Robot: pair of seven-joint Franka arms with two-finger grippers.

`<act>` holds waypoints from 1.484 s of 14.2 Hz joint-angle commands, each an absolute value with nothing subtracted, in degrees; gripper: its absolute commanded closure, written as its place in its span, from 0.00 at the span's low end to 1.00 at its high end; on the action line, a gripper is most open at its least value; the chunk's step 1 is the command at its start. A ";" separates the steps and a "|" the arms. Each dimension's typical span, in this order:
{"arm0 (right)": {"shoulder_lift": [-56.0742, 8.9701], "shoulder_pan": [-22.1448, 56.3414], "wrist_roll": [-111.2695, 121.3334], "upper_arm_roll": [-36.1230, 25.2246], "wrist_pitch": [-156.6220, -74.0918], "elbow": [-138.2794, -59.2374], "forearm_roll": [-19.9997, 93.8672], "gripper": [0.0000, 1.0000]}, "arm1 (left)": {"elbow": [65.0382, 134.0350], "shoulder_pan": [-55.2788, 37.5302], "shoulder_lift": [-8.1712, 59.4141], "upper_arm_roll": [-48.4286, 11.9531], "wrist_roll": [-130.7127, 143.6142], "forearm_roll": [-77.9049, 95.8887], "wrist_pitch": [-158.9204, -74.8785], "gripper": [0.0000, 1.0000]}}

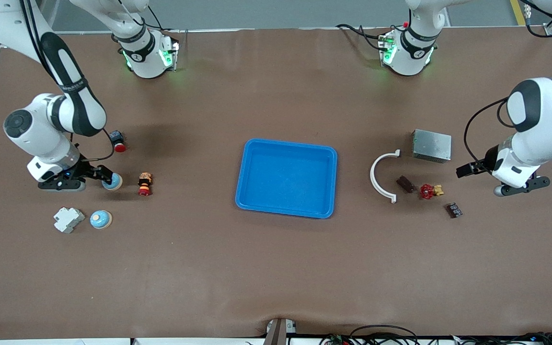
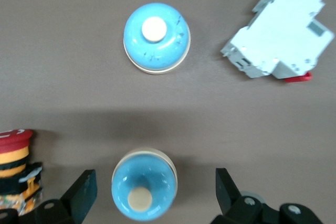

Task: Place electrolytic capacitor and blue bell in tray
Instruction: 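Move the right gripper to the blue bell while the left gripper reaches the capacitor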

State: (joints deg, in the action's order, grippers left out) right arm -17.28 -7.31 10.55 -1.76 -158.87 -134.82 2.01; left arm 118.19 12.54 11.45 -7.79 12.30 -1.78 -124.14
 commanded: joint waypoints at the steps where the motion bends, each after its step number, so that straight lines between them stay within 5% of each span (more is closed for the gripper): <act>1: -19.77 -6.42 8.53 -1.67 -163.11 -135.26 2.20 0.00 | 118.39 12.57 14.14 -8.09 17.57 -2.64 -127.25 0.00; 7: -22.67 -6.33 8.53 -1.67 -166.64 -136.05 2.28 0.00 | 116.02 13.97 23.19 -7.82 18.46 -2.55 -137.54 0.00; 14: -23.38 -6.42 8.53 -1.67 -165.68 -136.76 2.29 0.00 | 105.83 14.06 33.65 -7.82 18.63 -2.55 -137.99 0.04; 16: -22.86 -6.42 8.44 -1.67 -164.54 -137.20 2.29 0.00 | 104.59 14.06 35.24 -7.82 18.72 -2.46 -137.99 0.22; 21: -20.57 -6.50 8.44 -1.76 -159.52 -137.20 2.29 0.00 | 104.59 14.15 35.60 -7.73 18.98 -2.46 -137.99 1.00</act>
State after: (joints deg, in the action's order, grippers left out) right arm -22.84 -6.52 9.17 -1.75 -160.59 -135.66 2.04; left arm 105.29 13.91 35.48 -7.63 18.02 -1.78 -138.17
